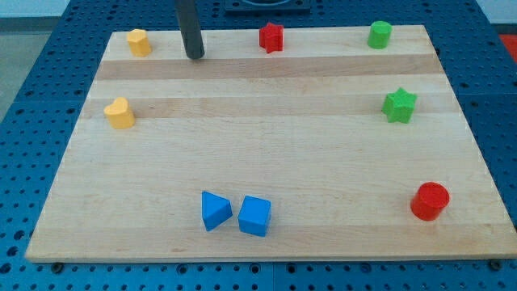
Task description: Move yellow hexagon slightly down
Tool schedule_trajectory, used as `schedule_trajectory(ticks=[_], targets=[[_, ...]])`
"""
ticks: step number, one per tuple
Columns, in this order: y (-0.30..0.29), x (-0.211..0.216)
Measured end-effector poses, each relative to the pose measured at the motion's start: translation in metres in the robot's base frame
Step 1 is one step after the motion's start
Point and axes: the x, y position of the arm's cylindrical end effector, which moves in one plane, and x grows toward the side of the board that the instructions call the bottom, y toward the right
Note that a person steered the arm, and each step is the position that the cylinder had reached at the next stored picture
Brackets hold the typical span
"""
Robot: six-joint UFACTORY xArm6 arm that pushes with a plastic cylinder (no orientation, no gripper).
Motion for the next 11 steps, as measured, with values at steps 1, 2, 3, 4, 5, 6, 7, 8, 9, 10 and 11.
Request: schedule_trajectory(ticks=[1, 2, 3, 4, 5, 6, 7, 8, 9, 10, 11], targets=[[-0.006, -0.044], [-0.020, -0.046], [-0.061, -0.046], [-0.110, -0.046], [-0.124, -0.046], [-0.124, -0.046], [-0.124, -0.036], [-0.124, -0.024], [-0.120, -0.019], [-0.109, -0.025], [-0.107, -0.026]])
